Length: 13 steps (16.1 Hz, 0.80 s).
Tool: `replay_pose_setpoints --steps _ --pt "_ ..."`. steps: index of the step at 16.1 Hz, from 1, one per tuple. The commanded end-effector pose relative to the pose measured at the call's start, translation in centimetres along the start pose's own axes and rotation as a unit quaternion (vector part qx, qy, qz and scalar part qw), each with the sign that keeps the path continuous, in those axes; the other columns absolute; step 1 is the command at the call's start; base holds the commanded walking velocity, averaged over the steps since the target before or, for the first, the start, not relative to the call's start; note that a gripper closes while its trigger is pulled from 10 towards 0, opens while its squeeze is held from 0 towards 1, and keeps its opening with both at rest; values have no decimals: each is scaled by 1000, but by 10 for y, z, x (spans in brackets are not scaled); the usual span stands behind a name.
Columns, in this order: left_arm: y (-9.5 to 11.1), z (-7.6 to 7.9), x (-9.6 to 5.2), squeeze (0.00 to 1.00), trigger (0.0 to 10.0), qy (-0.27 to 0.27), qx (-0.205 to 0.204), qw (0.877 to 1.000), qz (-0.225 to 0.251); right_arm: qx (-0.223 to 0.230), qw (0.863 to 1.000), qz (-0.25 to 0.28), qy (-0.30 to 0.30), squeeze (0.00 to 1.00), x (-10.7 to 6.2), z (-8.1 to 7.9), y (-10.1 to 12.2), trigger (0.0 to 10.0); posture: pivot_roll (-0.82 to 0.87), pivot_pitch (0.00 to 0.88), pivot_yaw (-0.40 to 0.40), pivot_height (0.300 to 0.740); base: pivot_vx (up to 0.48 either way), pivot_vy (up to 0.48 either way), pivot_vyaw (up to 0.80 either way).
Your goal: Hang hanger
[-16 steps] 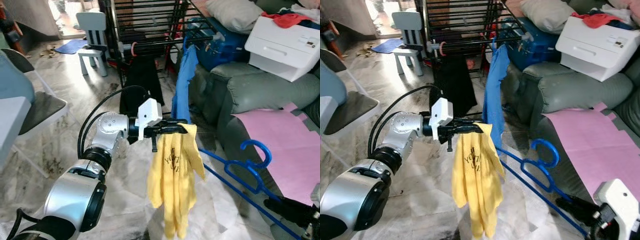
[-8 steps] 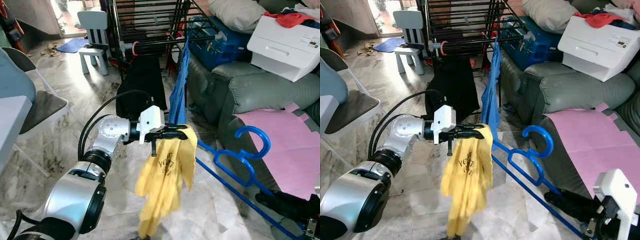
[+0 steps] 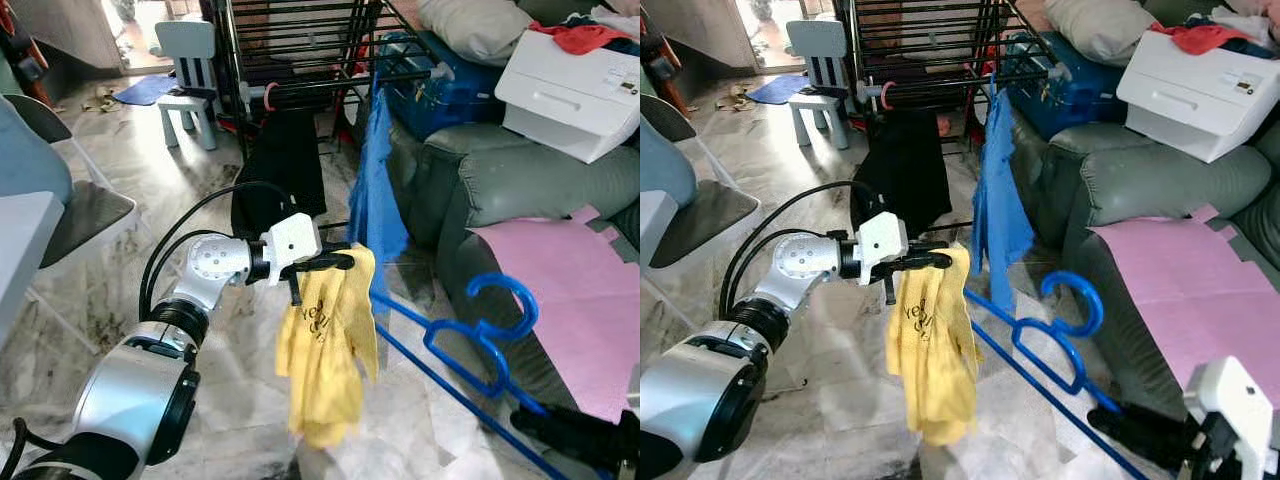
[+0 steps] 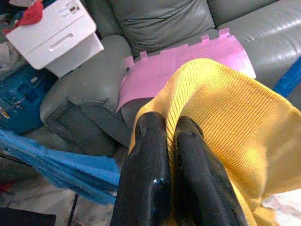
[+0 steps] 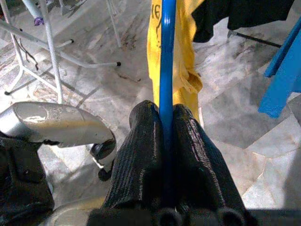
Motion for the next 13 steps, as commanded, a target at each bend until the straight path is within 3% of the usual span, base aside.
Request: replay_pose_setpoints --steps 1,5,9,13 --pt "8 -16 -3 0 10000 19 28 999 3 -15 1000 -6 22 0 3 -8 2 10000 -53 0 31 740 0 0 0" --pt "19 -26 -4 0 10000 32 50 998 34 -6 999 -10 32 0 7 -8 -4 10000 -48 0 28 740 0 0 0" --pt "49 -35 8 0 10000 31 69 988 136 13 999 1 37 0 18 -1 -9 10000 -38 0 22 740 0 0 0" --pt "82 -49 16 0 10000 42 84 968 232 43 998 29 30 0 35 10 -17 10000 -19 0 16 740 0 0 0"
Point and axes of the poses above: a point about 5 cm out from each wrist's last joint towards the gripper, its own x axis pointing out of the wrist towards the gripper, its own y axis along the axis of the wrist's last joint, z = x × y, the point moved 1 cm from there along x, pointing out of the wrist towards the gripper, and after that the axes turned 14 degrees about x, right-handed, at the moved point
